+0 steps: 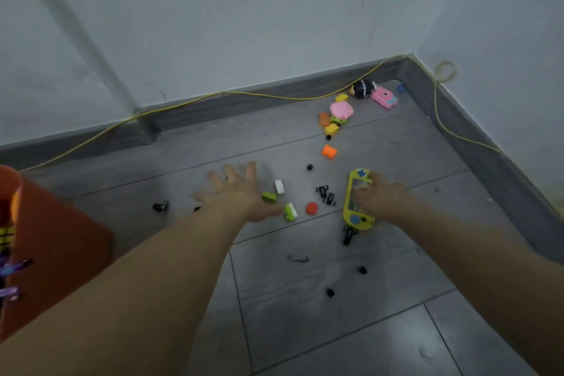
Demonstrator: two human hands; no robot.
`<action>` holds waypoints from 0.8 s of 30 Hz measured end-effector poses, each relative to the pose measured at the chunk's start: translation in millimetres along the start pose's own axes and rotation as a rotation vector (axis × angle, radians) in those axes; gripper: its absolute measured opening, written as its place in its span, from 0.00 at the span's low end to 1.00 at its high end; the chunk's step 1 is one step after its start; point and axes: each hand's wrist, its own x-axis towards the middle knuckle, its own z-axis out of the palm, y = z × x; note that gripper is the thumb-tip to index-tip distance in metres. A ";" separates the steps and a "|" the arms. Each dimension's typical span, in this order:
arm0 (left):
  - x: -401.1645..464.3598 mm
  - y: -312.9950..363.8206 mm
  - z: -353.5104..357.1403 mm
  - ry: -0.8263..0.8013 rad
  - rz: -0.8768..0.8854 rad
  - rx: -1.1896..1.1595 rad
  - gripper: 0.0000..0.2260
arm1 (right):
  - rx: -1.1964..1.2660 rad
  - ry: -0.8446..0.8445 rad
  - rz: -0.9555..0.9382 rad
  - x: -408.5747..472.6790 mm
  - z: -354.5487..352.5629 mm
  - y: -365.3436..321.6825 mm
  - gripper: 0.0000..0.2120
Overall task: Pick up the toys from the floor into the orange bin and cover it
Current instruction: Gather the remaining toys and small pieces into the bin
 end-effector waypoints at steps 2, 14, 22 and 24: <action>12.9 -13.5 6.3 0.012 -0.090 -0.089 0.57 | 0.029 -0.047 0.017 13.3 11.8 1.7 0.40; 16.3 -9.8 45.9 0.080 0.229 -0.178 0.46 | 0.145 0.287 -0.251 -16.6 63.5 -43.3 0.34; 14.3 -11.4 52.6 0.121 0.232 -0.118 0.43 | 0.181 0.319 -0.235 -14.1 66.6 -39.4 0.43; 12.7 -9.6 53.8 0.136 0.230 -0.101 0.39 | 0.202 0.328 -0.235 -14.8 67.2 -40.4 0.44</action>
